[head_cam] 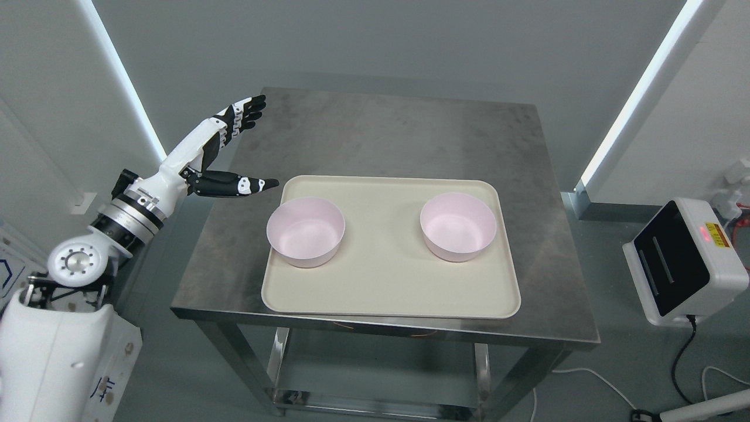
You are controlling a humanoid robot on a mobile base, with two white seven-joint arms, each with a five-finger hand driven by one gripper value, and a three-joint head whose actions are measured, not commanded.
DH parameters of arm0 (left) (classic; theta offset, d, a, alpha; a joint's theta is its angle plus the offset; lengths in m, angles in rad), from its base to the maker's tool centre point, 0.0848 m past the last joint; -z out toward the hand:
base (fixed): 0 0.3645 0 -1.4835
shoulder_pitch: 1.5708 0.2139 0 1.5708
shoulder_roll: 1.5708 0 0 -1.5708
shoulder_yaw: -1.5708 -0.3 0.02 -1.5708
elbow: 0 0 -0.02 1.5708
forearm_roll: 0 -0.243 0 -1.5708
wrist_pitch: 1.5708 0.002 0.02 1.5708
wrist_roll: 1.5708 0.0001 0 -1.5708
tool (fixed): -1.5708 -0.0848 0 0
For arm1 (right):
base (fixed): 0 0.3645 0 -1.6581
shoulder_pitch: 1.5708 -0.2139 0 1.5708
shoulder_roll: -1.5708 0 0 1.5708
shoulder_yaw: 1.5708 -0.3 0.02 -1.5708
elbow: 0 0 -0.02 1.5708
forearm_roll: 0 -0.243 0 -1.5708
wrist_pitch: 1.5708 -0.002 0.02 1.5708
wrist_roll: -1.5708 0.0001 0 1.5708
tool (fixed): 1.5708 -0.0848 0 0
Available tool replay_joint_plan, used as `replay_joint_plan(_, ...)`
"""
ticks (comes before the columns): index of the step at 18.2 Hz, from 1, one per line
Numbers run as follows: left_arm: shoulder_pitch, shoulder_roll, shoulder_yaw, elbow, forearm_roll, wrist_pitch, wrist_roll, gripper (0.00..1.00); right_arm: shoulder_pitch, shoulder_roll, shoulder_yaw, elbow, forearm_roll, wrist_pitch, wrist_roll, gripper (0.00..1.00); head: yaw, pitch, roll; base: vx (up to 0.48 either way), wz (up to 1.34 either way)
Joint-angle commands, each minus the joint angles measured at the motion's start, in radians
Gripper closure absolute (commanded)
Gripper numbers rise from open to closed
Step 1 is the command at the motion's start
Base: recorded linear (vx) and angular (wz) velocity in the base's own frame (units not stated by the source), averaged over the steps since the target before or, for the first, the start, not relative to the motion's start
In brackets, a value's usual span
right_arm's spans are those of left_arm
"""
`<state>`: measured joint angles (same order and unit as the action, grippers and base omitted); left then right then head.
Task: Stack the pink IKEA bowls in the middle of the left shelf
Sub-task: 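Raise the left hand up and toward the tray of pink bowls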
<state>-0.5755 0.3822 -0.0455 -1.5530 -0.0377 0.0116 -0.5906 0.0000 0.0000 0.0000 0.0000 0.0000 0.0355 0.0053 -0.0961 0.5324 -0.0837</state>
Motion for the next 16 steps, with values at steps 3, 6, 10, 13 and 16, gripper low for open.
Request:
replay_joint_plan(3,-0.096,0.257,-0.208,0.103,-0.177,0.004,-0.083,0.00,0.003,-0.017,-0.011,-0.034,0.000,0.000,0.001,0.00,0.0000,0.000,0.000,0.000,0.00)
replay_joint_plan(6,-0.104,0.232,-0.264,0.126,-0.310,0.010,-0.225,0.01,0.003,-0.017,-0.011,-0.034,0.000,0.000,0.001,0.00,0.0000,0.000,0.000,0.000,0.00)
replay_joint_plan(10,-0.159,0.057,-0.248,0.128,-0.318,0.125,-0.321,0.05,0.002,-0.017,-0.011,-0.034,0.000,0.000,0.001,0.00,0.0000,0.000,0.000,0.000,0.00)
replay_joint_plan(13,-0.219,-0.014,-0.192,0.171,-0.320,0.180,-0.319,0.05,0.002,-0.017,-0.011,-0.034,0.000,0.000,0.001,0.00,0.0000,0.000,0.000,0.000,0.00)
replay_joint_plan(16,-0.289,-0.017,-0.186,0.229,-0.318,0.182,-0.319,0.05,0.002,-0.017,-0.011,-0.034,0.000,0.000,0.001,0.00,0.0000,0.000,0.000,0.000,0.00)
